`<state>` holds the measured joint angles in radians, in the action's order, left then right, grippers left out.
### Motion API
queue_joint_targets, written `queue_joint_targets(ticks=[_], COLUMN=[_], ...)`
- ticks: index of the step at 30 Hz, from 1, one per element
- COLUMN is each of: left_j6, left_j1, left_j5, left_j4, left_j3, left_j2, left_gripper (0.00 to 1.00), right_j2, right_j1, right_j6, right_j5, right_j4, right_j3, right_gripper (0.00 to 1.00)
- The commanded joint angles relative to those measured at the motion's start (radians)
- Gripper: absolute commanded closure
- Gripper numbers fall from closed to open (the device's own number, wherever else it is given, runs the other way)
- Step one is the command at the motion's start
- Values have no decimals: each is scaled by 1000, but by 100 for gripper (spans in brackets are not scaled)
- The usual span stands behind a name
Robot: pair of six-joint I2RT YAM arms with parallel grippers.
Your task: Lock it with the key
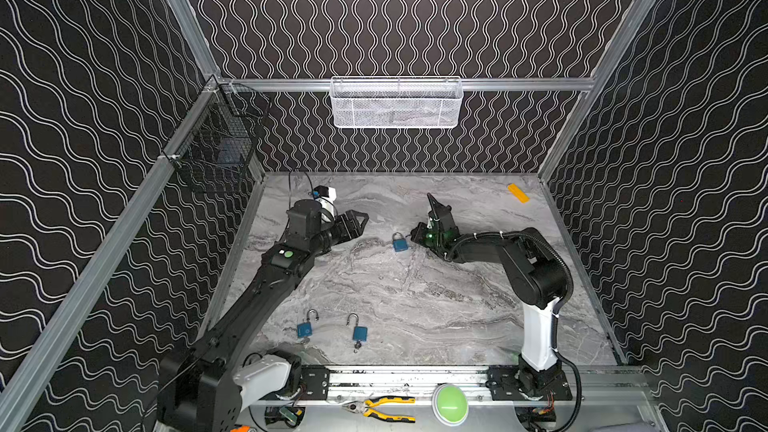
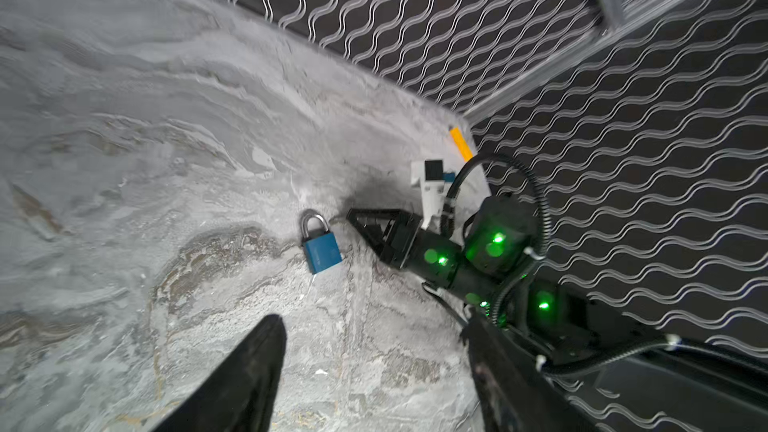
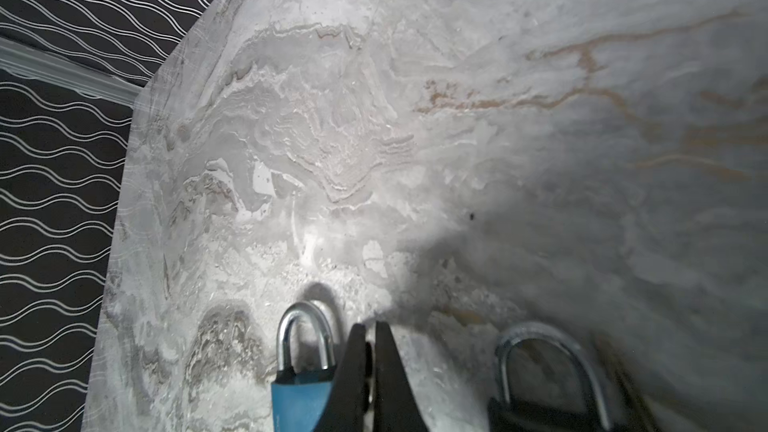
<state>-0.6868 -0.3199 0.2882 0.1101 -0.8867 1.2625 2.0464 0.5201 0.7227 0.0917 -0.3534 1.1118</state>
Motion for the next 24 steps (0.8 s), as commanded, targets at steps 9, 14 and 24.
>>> queue_joint_targets(ticks=[9, 14, 24], left_j6=[-56, -64, -17], left_j1=[2, 2, 3], left_j5=[-134, -124, -96], left_j4=[37, 43, 224], left_j3=[32, 37, 18], left_j2=[-63, -21, 75], left_gripper=[21, 21, 14], right_j2=[-46, -65, -214], right_j1=[8, 10, 12], right_j6=[24, 32, 45], right_j5=[-15, 3, 70], right_j4=[-13, -17, -2], right_j3=[-64, -78, -151], right_gripper=[64, 62, 54])
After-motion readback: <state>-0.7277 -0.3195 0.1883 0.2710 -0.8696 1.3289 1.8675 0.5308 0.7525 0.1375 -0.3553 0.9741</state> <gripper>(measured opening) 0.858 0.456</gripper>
